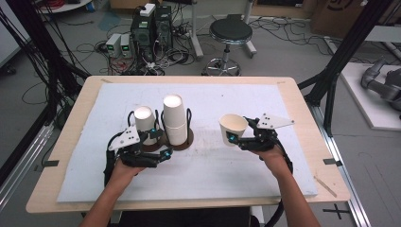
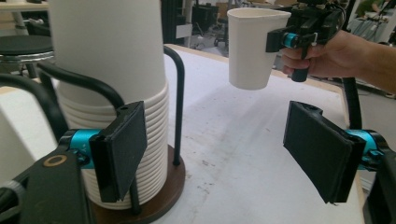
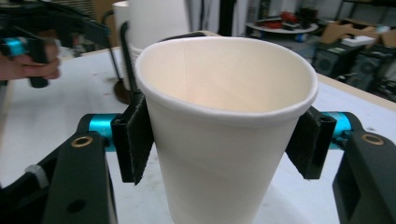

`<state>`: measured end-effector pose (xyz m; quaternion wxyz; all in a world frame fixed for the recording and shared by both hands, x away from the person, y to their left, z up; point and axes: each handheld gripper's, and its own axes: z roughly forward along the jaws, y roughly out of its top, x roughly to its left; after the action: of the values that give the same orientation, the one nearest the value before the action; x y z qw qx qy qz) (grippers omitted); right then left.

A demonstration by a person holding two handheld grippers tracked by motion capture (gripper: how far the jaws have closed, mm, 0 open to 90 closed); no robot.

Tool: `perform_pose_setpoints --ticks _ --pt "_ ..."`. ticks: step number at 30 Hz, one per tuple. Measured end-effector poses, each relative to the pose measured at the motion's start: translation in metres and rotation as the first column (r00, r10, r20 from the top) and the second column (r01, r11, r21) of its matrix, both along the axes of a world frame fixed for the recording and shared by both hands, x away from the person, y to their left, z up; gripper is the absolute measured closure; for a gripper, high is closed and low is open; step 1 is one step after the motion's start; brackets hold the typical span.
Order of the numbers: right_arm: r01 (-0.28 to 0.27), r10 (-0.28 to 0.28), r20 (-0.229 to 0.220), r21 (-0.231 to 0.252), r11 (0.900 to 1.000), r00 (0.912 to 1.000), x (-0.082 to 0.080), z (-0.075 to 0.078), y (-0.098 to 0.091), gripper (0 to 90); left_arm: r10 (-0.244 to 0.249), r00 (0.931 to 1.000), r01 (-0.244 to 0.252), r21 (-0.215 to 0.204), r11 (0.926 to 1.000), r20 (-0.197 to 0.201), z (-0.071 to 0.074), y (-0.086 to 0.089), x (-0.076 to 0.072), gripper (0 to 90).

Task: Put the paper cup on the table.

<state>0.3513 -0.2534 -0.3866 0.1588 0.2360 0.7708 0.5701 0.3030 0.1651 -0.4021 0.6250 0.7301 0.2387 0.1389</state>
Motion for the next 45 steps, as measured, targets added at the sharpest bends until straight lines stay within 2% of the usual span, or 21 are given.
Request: perform_pose_setpoints --ticks 4,9,14,18,20,23,27,31,35,38,45 --pt "0.068 -0.068 0.009 0.013 0.9976 0.9976 0.005 0.0 -0.01 33.4 0.012 0.9999 -0.012 -0.002 0.9999 0.004 -0.001 0.006 0.001 21.7" --pt "0.142 -0.142 0.007 0.015 0.9898 0.9898 0.011 -0.003 -0.02 33.4 0.021 0.9998 -0.021 -0.002 0.9998 0.001 -0.004 0.011 0.002 21.7" --pt "0.194 -0.194 0.006 0.007 0.981 0.981 0.017 -0.006 -0.029 33.3 0.032 0.9995 -0.032 -0.002 0.9995 0.001 -0.005 0.013 0.001 21.7" --pt "0.229 -0.23 -0.013 -0.01 0.9733 0.9732 0.022 -0.011 -0.035 33.2 0.04 0.9992 -0.04 -0.005 0.9992 0.001 -0.006 0.016 0.001 21.7" --pt "0.25 -0.251 -0.028 -0.019 0.968 0.9676 0.025 -0.016 -0.038 33.2 0.042 0.9991 -0.042 -0.006 0.9991 0.0 -0.006 0.016 0.001 21.7" --pt "0.288 -0.288 -0.086 -0.023 0.9575 0.9536 0.03 -0.025 -0.042 33.2 0.043 0.9991 -0.043 -0.007 0.999 0.0 -0.006 0.016 0.001 21.7" --pt "0.323 -0.325 -0.108 -0.043 0.9455 0.9393 0.035 -0.032 -0.047 33.2 0.04 0.9992 -0.04 -0.002 0.9992 -0.002 -0.006 0.015 0.001 21.7" --pt "0.35 -0.355 -0.105 -0.068 0.9343 0.9288 0.037 -0.038 -0.05 32.7 0.038 0.9993 -0.038 0.002 0.9993 -0.002 -0.007 0.014 0.001 21.7" --pt "0.38 -0.39 -0.135 -0.096 0.92 0.9107 0.04 -0.045 -0.054 31.9 0.038 0.9993 -0.038 0.005 0.9993 -0.003 -0.007 0.014 0.001 21.7" --pt "0.38 -0.39 -0.144 -0.088 0.9207 0.9098 0.04 -0.045 -0.055 31.9 0.041 0.9991 -0.041 0.003 0.9992 -0.005 -0.007 0.015 0.001 21.7" --pt "0.374 -0.388 -0.134 -0.116 0.9202 0.9121 0.037 -0.044 -0.053 26.9 0.034 0.9994 -0.034 0.007 0.9994 -0.01 -0.007 0.014 0.001 21.7"
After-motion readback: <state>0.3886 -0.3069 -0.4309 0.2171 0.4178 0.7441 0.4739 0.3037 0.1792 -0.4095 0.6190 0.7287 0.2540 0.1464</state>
